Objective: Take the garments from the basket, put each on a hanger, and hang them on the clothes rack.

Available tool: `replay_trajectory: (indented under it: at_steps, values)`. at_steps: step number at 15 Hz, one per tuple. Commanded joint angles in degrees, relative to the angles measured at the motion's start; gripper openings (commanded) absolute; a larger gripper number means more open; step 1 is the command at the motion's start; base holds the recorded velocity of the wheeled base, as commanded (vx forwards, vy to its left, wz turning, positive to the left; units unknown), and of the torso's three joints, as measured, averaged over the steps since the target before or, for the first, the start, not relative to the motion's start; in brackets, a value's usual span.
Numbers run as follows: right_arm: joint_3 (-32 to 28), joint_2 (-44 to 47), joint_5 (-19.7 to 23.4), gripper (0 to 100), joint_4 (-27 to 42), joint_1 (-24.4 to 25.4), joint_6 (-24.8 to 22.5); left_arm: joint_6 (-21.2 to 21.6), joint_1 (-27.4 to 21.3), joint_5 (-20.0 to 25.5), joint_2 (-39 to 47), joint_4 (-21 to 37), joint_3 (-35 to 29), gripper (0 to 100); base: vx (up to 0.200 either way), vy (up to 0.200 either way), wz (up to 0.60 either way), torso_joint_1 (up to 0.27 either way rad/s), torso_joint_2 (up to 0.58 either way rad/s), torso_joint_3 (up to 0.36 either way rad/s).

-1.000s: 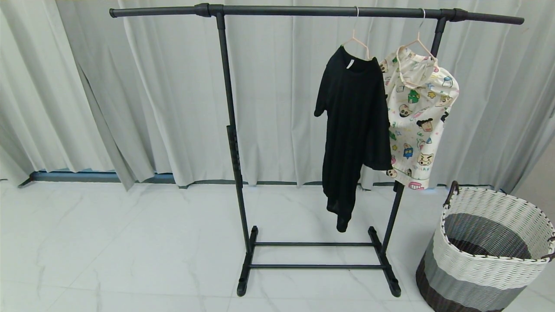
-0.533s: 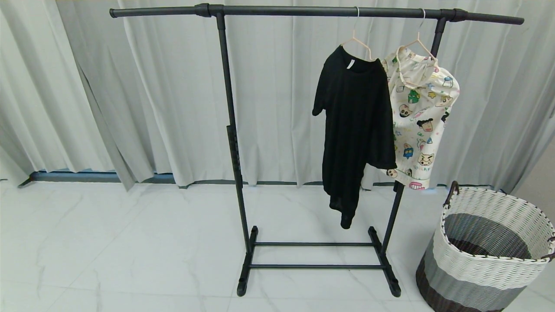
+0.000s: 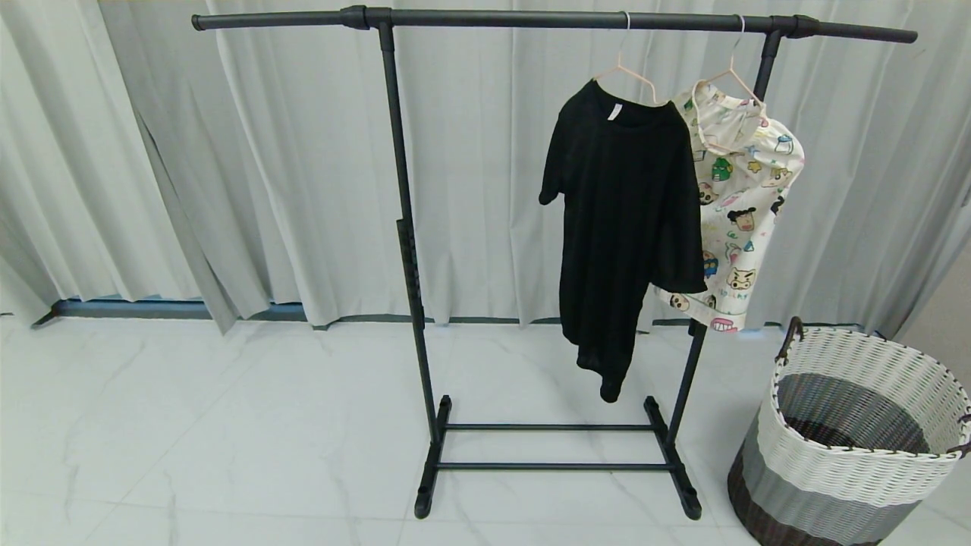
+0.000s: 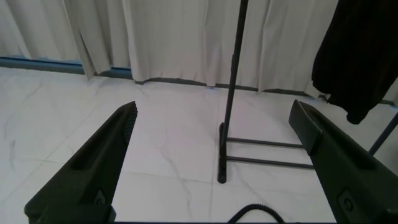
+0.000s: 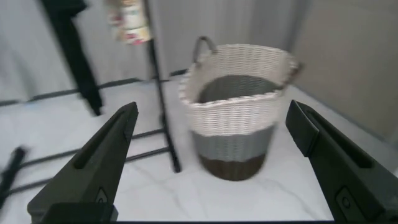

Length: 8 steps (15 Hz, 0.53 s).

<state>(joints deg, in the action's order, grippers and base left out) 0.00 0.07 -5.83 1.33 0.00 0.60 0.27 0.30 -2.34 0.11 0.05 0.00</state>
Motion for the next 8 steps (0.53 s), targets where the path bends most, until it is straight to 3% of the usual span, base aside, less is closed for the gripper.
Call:
replay_trajectory:
  at_steps: [1, 5, 8]
  values:
    - [0.0, 0.0, 0.8, 100, 0.3, 0.0, -2.2, 0.0, 0.0, 0.0, -0.1, 0.0, 0.0, 100, 0.0, 0.0, 0.0, 0.0, 0.0, 0.0]
    - [0.0, 0.0, -1.8, 100, 0.4, 0.0, 5.7, 0.0, 0.0, 0.0, -0.1, 0.0, 0.0, 100, 0.0, 0.0, 0.0, 0.0, 0.0, 0.0]
    - [0.0, 0.0, -1.8, 100, 0.5, 0.0, 5.9, 0.0, 0.0, 0.0, -0.1, 0.0, 0.0, 100, 0.0, 0.0, 0.0, 0.0, 0.0, 0.0]
